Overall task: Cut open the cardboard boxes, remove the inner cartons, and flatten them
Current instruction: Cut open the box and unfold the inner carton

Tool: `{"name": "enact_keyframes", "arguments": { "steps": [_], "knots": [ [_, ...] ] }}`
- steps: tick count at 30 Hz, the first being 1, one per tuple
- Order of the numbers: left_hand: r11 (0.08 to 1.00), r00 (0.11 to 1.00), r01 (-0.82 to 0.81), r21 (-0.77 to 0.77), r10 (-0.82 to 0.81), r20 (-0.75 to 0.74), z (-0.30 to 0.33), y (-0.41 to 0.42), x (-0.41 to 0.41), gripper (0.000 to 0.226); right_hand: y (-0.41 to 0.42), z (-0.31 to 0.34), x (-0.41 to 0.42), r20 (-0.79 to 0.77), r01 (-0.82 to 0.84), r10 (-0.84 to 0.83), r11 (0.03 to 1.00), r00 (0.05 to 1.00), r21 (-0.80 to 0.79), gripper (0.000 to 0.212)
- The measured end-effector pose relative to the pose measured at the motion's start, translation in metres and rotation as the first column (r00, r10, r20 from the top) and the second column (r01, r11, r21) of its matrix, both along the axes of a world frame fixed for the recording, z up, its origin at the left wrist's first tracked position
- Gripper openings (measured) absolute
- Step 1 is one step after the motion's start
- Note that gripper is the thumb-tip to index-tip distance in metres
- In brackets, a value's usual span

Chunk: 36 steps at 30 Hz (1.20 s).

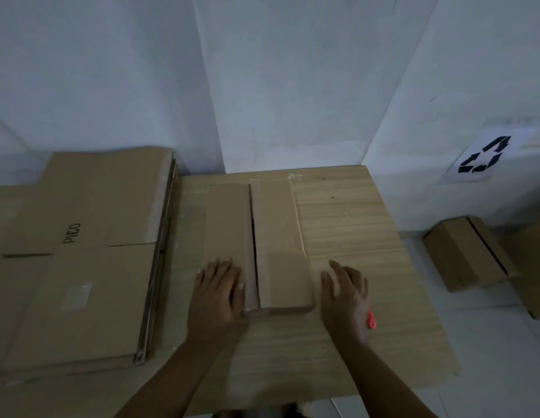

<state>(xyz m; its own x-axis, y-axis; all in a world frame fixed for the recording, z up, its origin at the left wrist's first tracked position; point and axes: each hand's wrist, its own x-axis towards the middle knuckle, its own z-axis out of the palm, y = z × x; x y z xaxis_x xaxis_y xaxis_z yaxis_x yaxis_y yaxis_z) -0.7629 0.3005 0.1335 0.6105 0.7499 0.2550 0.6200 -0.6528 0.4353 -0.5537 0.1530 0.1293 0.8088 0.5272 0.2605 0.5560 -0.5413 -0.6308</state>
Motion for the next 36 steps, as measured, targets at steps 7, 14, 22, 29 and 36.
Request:
{"name": "enact_keyframes", "arguments": {
  "steps": [7, 14, 22, 29, 36],
  "knots": [
    [0.993, 0.997, -0.043, -0.107, 0.036, -0.067, 0.002, 0.035, 0.027, 0.057, 0.066, 0.030, -0.047, 0.210, -0.321, 0.346, 0.936, 0.914, -0.145, 0.062],
    [0.996, 0.999, -0.026, -0.088, 0.023, -0.036, 0.004, 0.040, 0.028, 0.054, 0.070, 0.048, -0.031, 0.349, -0.298, 0.262, 0.953, 0.900, 0.052, 0.038],
    [0.994, 0.999, -0.027, -0.107, 0.025, -0.028, 0.005, 0.041, 0.029, 0.060, 0.028, 0.058, 0.041, 0.384, 0.083, -0.044, 0.993, 0.922, -0.086, 0.033],
    [0.995, 0.994, -0.028, -0.094, 0.018, -0.105, 0.012, 0.043, 0.042, 0.078, 0.018, 0.033, 0.005, -0.071, -0.170, 0.165, 0.729, 0.984, -0.663, 0.094],
    [0.987, 0.968, -0.080, -0.141, 0.043, -0.247, 0.027, 0.036, 0.055, 0.112, 0.033, 0.030, -0.008, 0.001, -0.306, 0.357, 0.803, 0.934, -0.512, 0.097]
  ]
}}
